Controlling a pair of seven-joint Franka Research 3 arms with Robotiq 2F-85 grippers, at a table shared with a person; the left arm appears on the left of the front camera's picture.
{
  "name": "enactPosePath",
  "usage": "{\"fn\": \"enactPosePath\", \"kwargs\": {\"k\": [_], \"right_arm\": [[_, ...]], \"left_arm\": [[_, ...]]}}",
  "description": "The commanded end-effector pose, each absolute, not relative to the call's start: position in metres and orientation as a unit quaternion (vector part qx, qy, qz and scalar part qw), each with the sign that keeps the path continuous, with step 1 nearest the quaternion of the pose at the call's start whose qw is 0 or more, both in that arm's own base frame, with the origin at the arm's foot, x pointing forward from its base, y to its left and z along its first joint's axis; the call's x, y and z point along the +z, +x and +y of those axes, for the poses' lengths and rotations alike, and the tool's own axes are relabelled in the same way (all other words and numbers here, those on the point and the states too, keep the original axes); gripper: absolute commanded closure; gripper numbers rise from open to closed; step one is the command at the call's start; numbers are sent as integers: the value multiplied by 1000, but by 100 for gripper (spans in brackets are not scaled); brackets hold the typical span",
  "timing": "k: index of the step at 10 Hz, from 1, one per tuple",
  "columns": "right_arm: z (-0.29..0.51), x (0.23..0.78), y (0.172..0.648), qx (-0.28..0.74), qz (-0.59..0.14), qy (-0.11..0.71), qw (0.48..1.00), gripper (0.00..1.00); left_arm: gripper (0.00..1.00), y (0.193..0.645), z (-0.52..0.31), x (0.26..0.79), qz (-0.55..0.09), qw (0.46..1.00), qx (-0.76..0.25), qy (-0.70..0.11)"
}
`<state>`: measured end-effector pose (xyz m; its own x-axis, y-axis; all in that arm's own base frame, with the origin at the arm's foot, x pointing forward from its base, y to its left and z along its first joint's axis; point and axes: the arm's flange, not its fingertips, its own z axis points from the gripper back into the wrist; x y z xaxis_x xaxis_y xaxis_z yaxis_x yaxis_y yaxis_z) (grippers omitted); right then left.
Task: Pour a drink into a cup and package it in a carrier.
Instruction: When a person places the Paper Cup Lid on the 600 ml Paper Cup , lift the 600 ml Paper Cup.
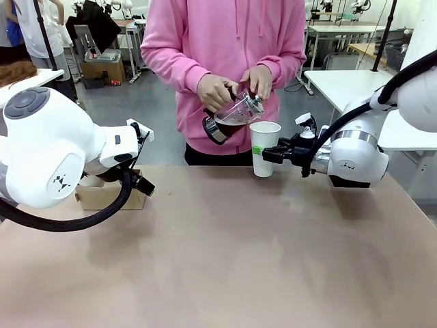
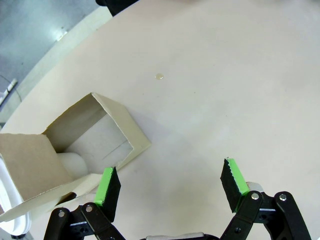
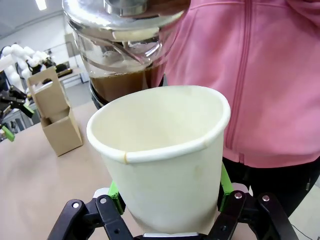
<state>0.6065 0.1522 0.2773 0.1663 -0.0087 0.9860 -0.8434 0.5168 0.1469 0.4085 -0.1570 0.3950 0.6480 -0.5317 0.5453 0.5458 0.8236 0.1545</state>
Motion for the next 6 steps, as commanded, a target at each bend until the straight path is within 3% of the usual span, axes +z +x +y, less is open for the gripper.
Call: {"fn": "enactPosePath", "kwargs": {"k": [1, 6], "right_arm": [[153, 279, 606, 315, -564, 378, 663, 20], [153, 279, 606, 315, -564, 378, 663, 20]], "left_arm": [[0, 408, -157, 397, -299, 907, -297, -13], [0, 408, -157, 397, -299, 907, -297, -13]]}}
